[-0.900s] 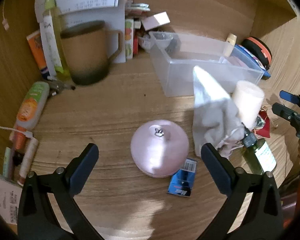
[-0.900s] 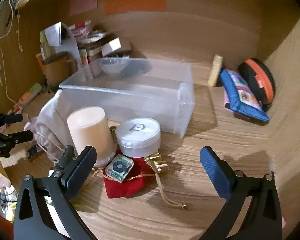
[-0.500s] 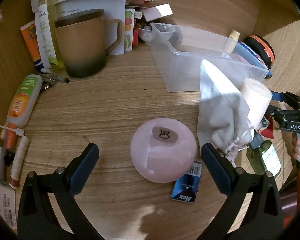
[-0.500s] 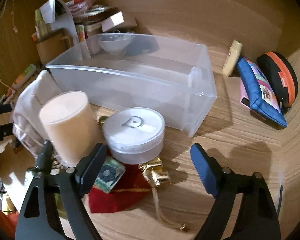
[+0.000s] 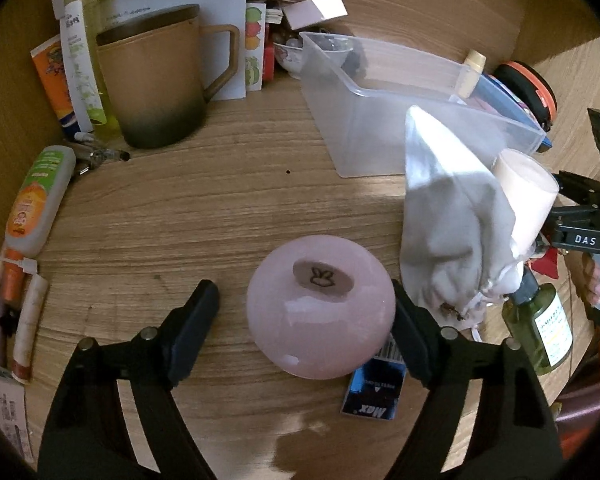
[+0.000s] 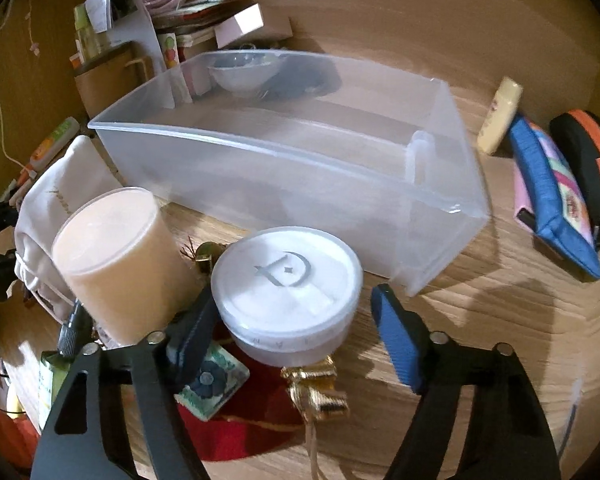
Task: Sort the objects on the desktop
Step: 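Grasp the pink round jar with the left gripper while the right grasps the white jar, then carry the pink jar and white jar over the clear plastic box with both grippers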
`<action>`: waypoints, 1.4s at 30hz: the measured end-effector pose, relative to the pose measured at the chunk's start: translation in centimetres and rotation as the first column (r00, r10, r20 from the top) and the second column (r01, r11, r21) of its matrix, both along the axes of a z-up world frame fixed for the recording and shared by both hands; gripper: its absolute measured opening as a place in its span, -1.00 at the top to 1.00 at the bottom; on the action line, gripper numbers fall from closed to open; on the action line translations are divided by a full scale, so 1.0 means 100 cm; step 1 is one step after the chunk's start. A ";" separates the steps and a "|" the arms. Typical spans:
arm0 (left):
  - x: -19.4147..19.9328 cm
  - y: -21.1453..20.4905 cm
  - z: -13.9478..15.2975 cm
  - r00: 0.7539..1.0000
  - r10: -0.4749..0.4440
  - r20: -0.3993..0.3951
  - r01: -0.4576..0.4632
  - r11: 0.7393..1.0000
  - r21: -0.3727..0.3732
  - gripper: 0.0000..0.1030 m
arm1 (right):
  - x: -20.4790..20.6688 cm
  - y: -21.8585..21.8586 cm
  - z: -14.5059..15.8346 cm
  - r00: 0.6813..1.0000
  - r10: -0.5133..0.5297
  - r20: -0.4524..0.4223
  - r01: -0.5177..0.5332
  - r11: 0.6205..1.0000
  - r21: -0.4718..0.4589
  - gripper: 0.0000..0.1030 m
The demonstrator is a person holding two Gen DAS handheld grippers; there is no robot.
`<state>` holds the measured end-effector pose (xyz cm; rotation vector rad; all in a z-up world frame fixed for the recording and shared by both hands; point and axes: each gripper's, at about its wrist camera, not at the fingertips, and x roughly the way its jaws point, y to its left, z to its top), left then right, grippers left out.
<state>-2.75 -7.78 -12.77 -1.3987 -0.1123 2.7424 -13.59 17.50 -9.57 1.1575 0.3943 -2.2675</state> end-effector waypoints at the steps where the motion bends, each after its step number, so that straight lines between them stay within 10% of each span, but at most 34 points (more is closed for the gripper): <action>1: 0.000 0.000 0.000 1.000 0.005 -0.001 -0.005 1.000 -0.003 -0.57 | -0.002 0.000 -0.002 1.000 0.001 0.007 -0.001 1.000 -0.006 -0.25; 9: -0.002 -0.004 -0.001 0.999 0.044 -0.015 -0.044 0.999 0.017 -0.23 | -0.003 0.005 -0.008 1.000 -0.019 0.009 0.019 0.999 -0.042 -0.20; 30: 0.019 -0.017 0.041 0.985 0.117 -0.125 -0.117 0.993 0.002 -0.10 | 0.049 0.049 0.047 0.991 -0.074 -0.116 0.058 0.989 -0.135 -0.20; 42: 0.027 -0.019 0.037 0.990 0.094 -0.101 -0.094 0.996 0.002 -0.34 | 0.062 0.059 0.058 0.990 -0.071 -0.125 0.050 0.984 -0.170 -0.20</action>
